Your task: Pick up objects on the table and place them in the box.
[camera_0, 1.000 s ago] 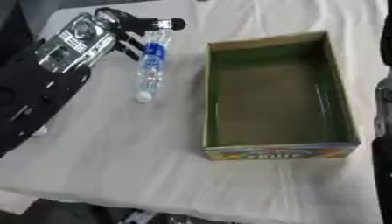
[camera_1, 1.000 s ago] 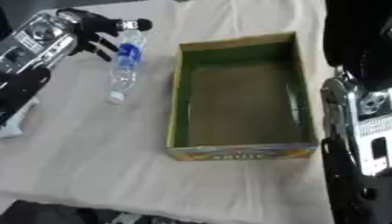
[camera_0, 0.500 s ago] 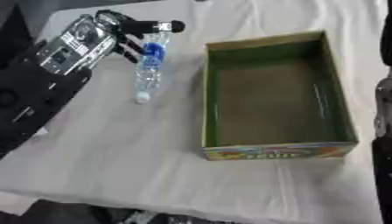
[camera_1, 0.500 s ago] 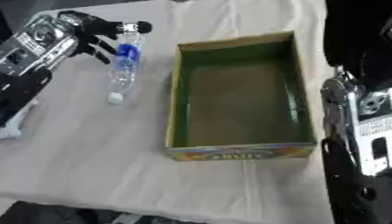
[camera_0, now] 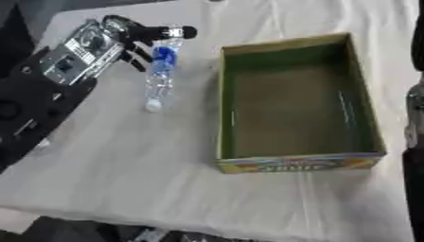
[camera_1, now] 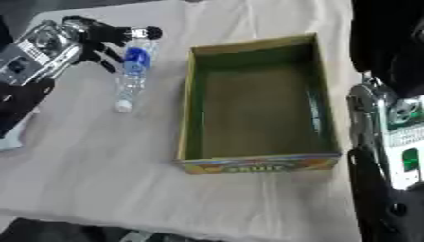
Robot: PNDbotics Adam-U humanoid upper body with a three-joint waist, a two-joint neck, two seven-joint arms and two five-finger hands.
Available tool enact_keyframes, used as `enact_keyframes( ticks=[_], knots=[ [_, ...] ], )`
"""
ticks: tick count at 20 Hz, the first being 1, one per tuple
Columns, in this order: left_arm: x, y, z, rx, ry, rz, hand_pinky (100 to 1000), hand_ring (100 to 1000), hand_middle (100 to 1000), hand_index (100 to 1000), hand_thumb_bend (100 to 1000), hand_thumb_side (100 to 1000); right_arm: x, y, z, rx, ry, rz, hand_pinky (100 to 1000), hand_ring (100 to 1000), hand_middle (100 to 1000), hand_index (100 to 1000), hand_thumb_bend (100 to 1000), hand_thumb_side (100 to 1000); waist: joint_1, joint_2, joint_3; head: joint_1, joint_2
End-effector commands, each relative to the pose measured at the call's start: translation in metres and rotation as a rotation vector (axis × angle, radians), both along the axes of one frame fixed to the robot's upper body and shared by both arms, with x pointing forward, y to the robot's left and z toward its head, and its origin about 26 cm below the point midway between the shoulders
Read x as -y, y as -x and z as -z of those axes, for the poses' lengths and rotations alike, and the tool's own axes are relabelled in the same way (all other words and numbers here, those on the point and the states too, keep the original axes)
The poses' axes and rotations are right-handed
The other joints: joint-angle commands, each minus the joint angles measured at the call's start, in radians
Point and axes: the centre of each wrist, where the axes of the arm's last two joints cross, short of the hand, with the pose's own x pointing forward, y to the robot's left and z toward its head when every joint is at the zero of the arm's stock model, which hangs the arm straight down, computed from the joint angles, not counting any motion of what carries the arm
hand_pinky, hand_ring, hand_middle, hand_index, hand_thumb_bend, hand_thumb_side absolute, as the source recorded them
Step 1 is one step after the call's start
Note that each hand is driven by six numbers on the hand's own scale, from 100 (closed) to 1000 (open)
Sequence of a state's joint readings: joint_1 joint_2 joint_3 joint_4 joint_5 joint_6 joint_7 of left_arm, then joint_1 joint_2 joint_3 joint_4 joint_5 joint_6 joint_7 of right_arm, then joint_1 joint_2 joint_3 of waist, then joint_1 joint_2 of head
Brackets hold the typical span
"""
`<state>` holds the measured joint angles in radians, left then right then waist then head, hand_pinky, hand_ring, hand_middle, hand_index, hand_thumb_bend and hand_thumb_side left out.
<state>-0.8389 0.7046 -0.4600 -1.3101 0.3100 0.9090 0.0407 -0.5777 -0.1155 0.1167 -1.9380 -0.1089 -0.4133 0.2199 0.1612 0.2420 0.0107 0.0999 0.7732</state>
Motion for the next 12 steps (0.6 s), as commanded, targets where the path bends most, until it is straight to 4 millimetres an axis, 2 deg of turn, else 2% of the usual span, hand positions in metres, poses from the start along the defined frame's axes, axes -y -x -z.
enact_keyframes(
  ticks=[1,2,8,12],
  knots=[
    [-0.017,0.000,-0.015,0.032,-0.031,-0.030,594,738,880,889,967,504,0.001,0.003,-0.006,0.024,0.002,-0.004,793,970,916,938,100,1000,-0.004,-0.016,0.001,0.007,-0.003],
    [-0.018,0.000,-0.016,0.030,-0.034,-0.032,597,739,879,890,834,591,0.001,0.003,-0.006,0.025,0.002,-0.004,793,970,916,937,100,1000,-0.004,-0.016,0.001,0.007,-0.003],
    [-0.030,-0.005,-0.015,0.027,-0.045,-0.075,597,739,872,888,822,604,0.001,0.003,-0.007,0.028,0.002,-0.005,793,970,916,937,100,1000,-0.004,-0.015,-0.003,0.005,-0.003],
    [-0.030,-0.005,-0.016,0.027,-0.049,-0.073,597,739,875,887,820,610,0.001,0.003,-0.007,0.031,0.003,-0.006,793,970,916,937,100,1000,-0.006,-0.013,-0.004,0.004,-0.004]
  ],
)
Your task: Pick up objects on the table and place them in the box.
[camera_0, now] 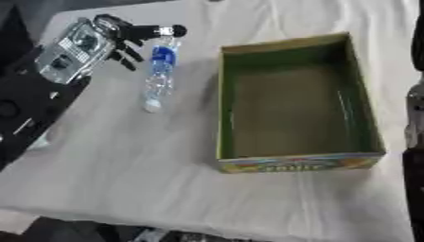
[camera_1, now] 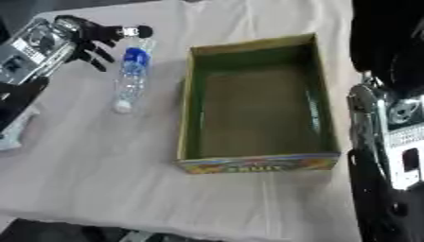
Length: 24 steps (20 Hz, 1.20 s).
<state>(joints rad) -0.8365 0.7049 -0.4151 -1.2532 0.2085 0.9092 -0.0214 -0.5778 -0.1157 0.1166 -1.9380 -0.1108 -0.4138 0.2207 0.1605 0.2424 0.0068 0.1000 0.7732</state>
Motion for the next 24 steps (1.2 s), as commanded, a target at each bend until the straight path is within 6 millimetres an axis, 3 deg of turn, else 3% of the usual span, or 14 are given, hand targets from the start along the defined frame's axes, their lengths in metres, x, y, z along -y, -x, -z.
enact_keyframes(
  ticks=[1,8,11,13,24],
  knots=[
    [-0.010,0.001,-0.017,0.040,-0.016,-0.017,597,739,876,887,819,612,0.001,0.003,-0.007,0.031,0.003,-0.005,793,970,916,937,100,1000,-0.006,-0.013,-0.001,0.003,-0.004],
    [-0.006,-0.001,-0.017,0.036,-0.022,-0.006,602,741,879,887,821,617,0.000,0.003,-0.007,0.033,0.005,-0.008,793,970,916,937,100,1000,-0.005,-0.012,-0.004,0.003,-0.004],
    [-0.004,-0.003,-0.014,0.025,-0.029,-0.004,604,743,880,908,911,515,0.000,0.003,-0.007,0.032,0.006,-0.008,793,971,916,938,100,1000,-0.002,-0.011,-0.005,0.004,-0.003],
    [-0.004,-0.005,-0.011,0.018,-0.037,-0.007,600,740,876,908,925,496,0.000,0.003,-0.007,0.031,0.007,-0.009,793,971,916,938,100,1000,-0.001,-0.011,-0.007,0.006,-0.003],
    [-0.002,-0.012,0.001,-0.014,-0.223,-0.018,641,761,911,927,979,489,0.002,0.004,-0.006,0.024,0.011,-0.006,794,974,915,938,100,1000,0.015,-0.008,-0.012,-0.002,-0.003]
  ],
)
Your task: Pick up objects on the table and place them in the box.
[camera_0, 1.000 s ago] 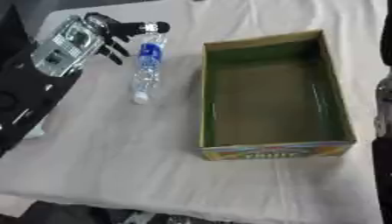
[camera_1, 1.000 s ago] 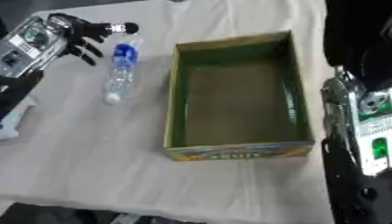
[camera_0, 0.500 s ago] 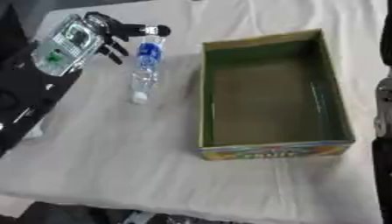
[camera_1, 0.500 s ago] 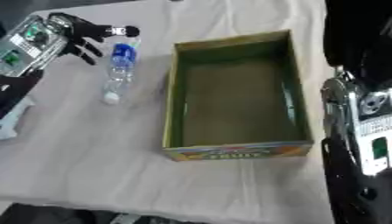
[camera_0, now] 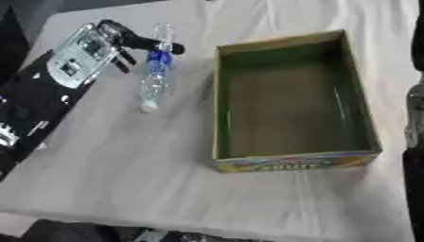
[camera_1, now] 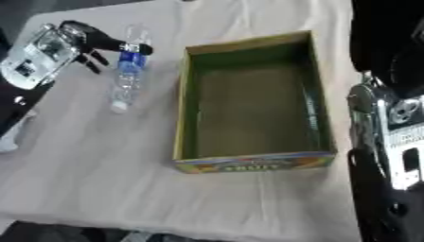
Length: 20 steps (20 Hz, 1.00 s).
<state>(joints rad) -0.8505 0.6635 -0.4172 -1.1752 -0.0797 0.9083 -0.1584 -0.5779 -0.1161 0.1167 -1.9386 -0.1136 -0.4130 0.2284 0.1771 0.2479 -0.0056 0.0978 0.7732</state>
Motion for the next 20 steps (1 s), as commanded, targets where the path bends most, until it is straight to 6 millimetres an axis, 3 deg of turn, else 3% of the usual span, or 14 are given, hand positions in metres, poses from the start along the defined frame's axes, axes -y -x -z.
enact_keyframes(
  ticks=[1,20],
  knots=[
    [-0.002,-0.003,-0.014,0.020,-0.060,-0.002,644,762,913,928,982,489,0.002,0.003,-0.006,0.022,0.006,-0.002,794,974,915,939,100,1000,0.000,-0.013,0.000,-0.001,-0.003],
    [0.005,-0.013,-0.013,-0.031,-0.146,0.022,655,766,917,922,950,541,0.003,0.005,-0.005,0.015,0.014,0.000,795,979,914,940,100,1000,0.024,-0.004,-0.015,-0.004,-0.003]
  ],
)
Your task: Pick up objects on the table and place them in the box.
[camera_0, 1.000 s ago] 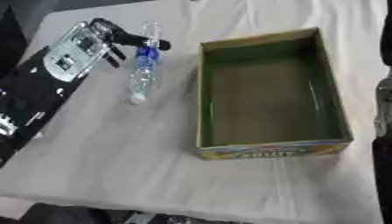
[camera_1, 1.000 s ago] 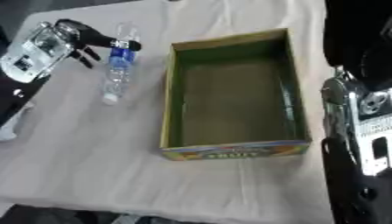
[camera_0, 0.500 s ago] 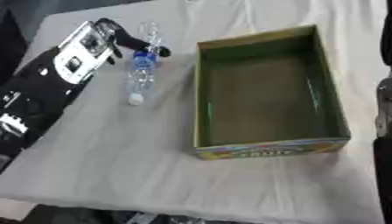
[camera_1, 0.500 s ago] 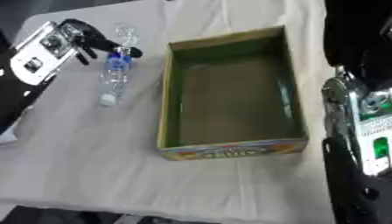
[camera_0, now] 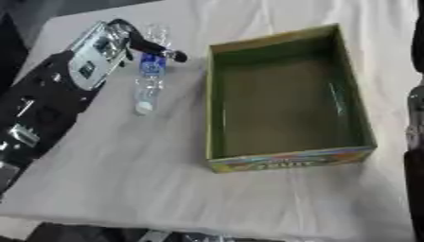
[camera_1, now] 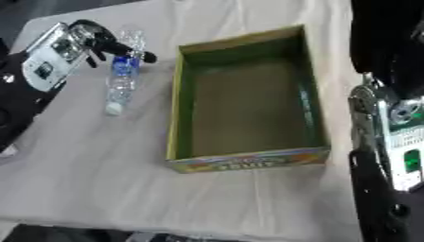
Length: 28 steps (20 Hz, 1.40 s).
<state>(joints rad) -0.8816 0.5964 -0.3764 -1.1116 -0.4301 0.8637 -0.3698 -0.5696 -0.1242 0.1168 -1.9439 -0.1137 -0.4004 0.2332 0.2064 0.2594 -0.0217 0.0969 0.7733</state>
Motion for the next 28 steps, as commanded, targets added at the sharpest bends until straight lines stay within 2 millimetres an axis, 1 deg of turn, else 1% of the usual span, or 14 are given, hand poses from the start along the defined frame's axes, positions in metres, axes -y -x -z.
enact_keyframes(
  ticks=[1,7,19,23,24,28],
  knots=[
    [-0.005,-0.003,-0.015,0.010,0.010,-0.028,654,766,916,921,948,542,0.001,0.004,-0.007,0.027,0.001,-0.007,795,979,914,940,100,1000,-0.005,-0.015,0.001,-0.003,-0.003],
    [-0.004,-0.007,-0.010,0.010,0.022,-0.040,652,764,913,919,937,555,0.000,0.004,-0.007,0.030,0.002,-0.010,795,979,914,941,100,1000,-0.006,-0.012,-0.006,-0.004,-0.003],
    [-0.006,-0.009,-0.003,-0.002,0.024,-0.030,658,768,916,918,933,564,0.000,0.004,-0.010,0.043,0.004,-0.010,795,979,914,941,100,1000,-0.011,-0.002,-0.011,-0.004,-0.003],
    [-0.007,-0.009,-0.001,-0.008,0.022,-0.029,656,762,908,910,926,569,0.000,0.004,-0.010,0.044,0.004,-0.009,795,980,914,941,100,1000,-0.011,0.000,-0.012,-0.005,-0.003],
    [-0.007,-0.009,-0.001,-0.008,0.021,-0.029,653,755,899,891,922,569,0.000,0.004,-0.010,0.043,0.004,-0.009,795,980,914,942,100,1000,-0.012,0.001,-0.012,-0.005,-0.003],
    [-0.008,-0.010,0.000,-0.011,0.008,-0.031,642,741,886,890,924,561,0.001,0.004,-0.010,0.043,0.004,-0.008,795,981,914,942,100,1000,-0.011,0.003,-0.013,-0.006,-0.003]
  ],
)
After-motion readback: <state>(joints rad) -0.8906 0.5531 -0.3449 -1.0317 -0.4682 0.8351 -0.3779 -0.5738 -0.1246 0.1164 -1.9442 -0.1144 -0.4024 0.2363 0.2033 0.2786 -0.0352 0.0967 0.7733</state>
